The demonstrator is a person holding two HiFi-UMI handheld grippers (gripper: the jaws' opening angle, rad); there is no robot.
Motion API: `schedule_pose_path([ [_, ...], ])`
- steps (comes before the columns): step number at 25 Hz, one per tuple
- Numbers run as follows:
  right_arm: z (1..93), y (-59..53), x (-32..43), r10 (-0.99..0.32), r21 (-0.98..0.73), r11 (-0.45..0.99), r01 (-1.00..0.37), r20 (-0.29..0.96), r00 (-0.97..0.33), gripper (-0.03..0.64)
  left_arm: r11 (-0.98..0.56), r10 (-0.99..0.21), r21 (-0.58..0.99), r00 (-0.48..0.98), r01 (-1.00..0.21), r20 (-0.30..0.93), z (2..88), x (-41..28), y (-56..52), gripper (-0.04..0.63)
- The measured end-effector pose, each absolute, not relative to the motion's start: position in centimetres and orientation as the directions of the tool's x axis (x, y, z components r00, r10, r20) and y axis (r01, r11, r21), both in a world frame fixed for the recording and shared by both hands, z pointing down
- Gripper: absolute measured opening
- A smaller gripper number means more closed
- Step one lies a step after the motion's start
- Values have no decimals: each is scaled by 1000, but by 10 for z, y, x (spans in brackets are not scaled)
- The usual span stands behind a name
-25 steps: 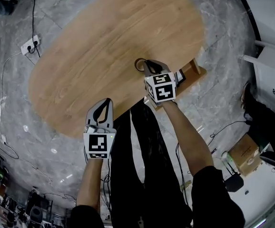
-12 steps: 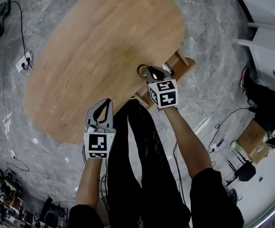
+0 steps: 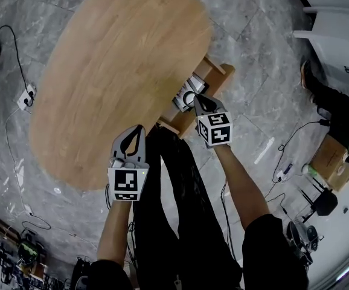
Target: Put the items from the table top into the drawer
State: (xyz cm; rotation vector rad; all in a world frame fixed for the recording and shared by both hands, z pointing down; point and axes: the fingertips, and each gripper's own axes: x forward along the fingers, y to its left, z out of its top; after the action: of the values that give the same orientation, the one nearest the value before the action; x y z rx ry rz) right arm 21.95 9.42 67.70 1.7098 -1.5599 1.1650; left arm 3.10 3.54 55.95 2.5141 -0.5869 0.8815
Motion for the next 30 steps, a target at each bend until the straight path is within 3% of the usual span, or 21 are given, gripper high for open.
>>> schedule_pose_path([
  [17,753,123,210,-302,-145,-189,-971,950,-82,43,-828,-222,234,682,-509,697,573,23,53,14],
  [30,788,113,196,-216,-54,-56,-997,976,-41,54,-802,-230,237,649,-549,725,588,-4,52,14],
])
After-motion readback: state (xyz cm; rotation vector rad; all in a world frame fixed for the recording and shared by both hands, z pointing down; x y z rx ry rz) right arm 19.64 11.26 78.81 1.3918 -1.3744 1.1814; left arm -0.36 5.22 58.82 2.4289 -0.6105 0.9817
